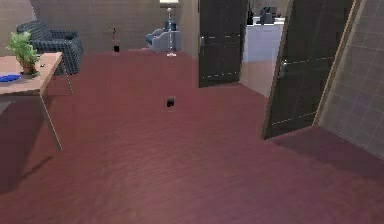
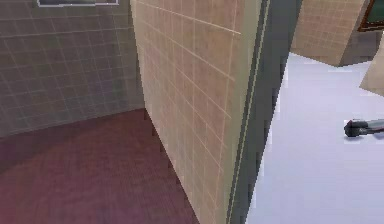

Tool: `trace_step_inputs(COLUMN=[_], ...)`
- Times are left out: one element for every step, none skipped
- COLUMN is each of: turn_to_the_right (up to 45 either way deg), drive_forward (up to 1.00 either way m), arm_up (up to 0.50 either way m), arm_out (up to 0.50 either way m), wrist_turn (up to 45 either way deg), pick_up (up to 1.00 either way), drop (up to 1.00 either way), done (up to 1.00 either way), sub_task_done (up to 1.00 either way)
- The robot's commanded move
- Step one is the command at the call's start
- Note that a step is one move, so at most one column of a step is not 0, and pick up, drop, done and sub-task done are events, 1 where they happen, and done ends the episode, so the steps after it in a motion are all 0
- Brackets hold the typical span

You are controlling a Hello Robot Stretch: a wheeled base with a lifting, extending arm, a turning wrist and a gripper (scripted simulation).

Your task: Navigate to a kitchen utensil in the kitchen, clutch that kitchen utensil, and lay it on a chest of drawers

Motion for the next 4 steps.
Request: trace_step_inputs(turn_to_the_right=[6.0,0.0,0.0,0.0], drive_forward=[0.0,0.2,1.0,1.0], arm_up=[0.0,0.0,0.0,0.0], arm_out=[0.0,0.0,0.0,0.0], wrist_turn=[0.0,0.0,0.0,0.0], pick_up=[0.0,0.0,0.0,0.0], drop=[0.0,0.0,0.0,0.0], done=[0.0,0.0,0.0,0.0], sub_task_done=[0.0,0.0,0.0,0.0])
